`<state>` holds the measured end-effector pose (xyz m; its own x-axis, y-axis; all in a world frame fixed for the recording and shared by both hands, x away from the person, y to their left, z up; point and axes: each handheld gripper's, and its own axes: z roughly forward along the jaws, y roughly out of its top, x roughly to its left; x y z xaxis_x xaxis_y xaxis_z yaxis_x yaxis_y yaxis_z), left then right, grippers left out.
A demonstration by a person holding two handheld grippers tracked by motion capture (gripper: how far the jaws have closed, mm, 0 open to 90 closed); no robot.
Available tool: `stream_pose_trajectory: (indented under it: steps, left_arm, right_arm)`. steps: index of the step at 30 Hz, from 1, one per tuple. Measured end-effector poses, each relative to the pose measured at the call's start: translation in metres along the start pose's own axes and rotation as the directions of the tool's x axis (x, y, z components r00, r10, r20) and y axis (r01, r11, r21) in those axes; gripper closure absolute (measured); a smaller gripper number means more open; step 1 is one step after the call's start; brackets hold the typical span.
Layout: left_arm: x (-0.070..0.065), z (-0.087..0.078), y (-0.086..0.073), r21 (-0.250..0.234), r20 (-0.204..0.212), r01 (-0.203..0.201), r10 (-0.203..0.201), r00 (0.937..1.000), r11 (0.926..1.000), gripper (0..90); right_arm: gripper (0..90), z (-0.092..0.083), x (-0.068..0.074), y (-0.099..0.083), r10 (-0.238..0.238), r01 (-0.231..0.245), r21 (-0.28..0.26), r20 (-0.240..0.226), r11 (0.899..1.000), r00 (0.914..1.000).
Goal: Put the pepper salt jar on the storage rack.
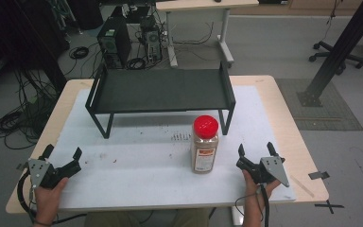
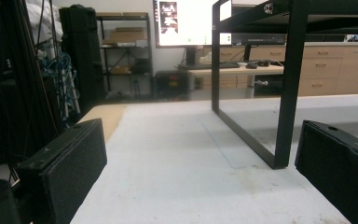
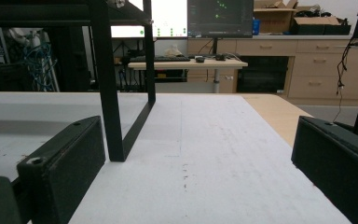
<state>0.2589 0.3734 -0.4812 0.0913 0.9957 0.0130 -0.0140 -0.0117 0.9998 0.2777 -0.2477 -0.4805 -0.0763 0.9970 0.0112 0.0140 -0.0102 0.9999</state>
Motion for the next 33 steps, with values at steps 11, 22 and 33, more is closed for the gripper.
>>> stream_pose_trajectory:
  steps: [11,22,33]
  left_arm:
    - [0.0,0.0,0.0,-0.003,0.0,0.001,-0.001,1.0,1.0,2.4]
    - [0.0,0.0,0.0,-0.004,0.0,-0.001,0.001,1.0,1.0,2.4]
    - [0.0,0.0,0.0,-0.006,0.0,0.0,0.0,1.0,1.0,2.4]
  right_arm:
    - [2.7,0.0,0.001,0.002,-0.001,0.001,-0.001,0.002,1.0,1.0]
    - [3.1,-0.008,0.005,0.016,-0.034,0.034,0.001,-0.009,0.999,0.9994]
    - [2.9,-0.019,0.012,0.039,-0.048,0.047,-0.024,-0.024,0.999,0.9986]
